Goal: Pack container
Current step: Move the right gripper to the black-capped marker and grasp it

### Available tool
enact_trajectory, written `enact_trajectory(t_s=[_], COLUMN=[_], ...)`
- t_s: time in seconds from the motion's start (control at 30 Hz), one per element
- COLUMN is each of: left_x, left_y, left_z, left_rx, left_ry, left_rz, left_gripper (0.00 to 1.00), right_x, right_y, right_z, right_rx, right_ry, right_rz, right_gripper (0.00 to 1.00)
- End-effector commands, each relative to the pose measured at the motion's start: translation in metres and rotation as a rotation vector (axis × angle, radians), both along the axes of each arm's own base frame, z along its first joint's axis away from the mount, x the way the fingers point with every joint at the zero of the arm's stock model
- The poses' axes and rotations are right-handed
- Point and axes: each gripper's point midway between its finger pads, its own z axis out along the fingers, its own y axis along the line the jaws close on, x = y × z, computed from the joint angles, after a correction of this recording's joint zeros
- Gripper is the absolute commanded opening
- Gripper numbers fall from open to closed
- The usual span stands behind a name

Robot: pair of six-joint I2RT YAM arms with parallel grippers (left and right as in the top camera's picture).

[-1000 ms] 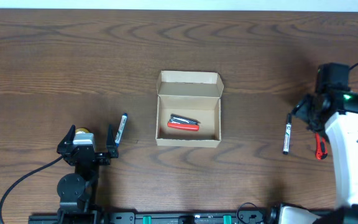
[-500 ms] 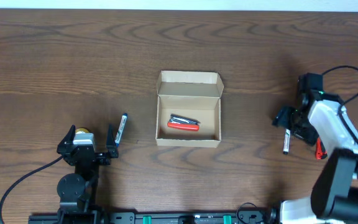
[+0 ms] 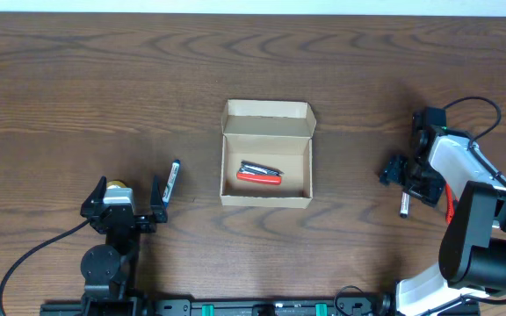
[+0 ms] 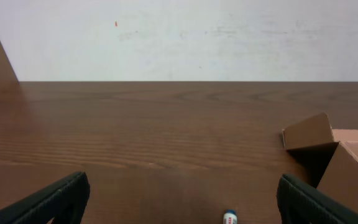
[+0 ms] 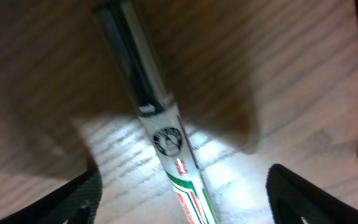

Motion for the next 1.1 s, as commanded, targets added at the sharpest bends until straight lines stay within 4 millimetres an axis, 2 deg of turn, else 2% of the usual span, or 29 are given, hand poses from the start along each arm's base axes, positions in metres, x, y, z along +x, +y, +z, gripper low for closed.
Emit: enact_trajectory(t_s=[0.0,0.4,0.7,0.87,1.0,1.07], left_x=[-0.001,-0.001,-0.001,-0.001,-0.001,-0.001], left_y=[0.000,0.000,0.000,0.000,0.000,0.000], left_z=[-0.018,-0.018,-0.018,-0.018,-0.018,-0.018], left_rx=[-0.004,-0.004,-0.004,-0.003,-0.004,-0.004], left_ry=[0.055,0.055,0.055,0.055,0.055,0.055], left_rz=[-0.004,-0.004,-0.004,-0.004,-0.004,-0.004], left_gripper=[0.95,0.95,0.95,0.95,0.95,0.95], right_x=[-0.001,0.005,0.000,-0.003,-0.009,-0.013], right_y=[-0.001,0.004,0.009,0.014,0.020,0.020], right_z=[-0.008,-0.024,-0.031,-0.033,-0.036,-0.038], right_rx=[0.008,0.034,0.057,0.086,0.114,0.115], right_ry=[0.012,-0.047,-0.046,-0.044,-0.035,-0.028], right_rz=[0.036,0.117,0.105,0.092,0.078,0.069], right_gripper=[0.79,0.82,0.82,0.70,0.69,0.61])
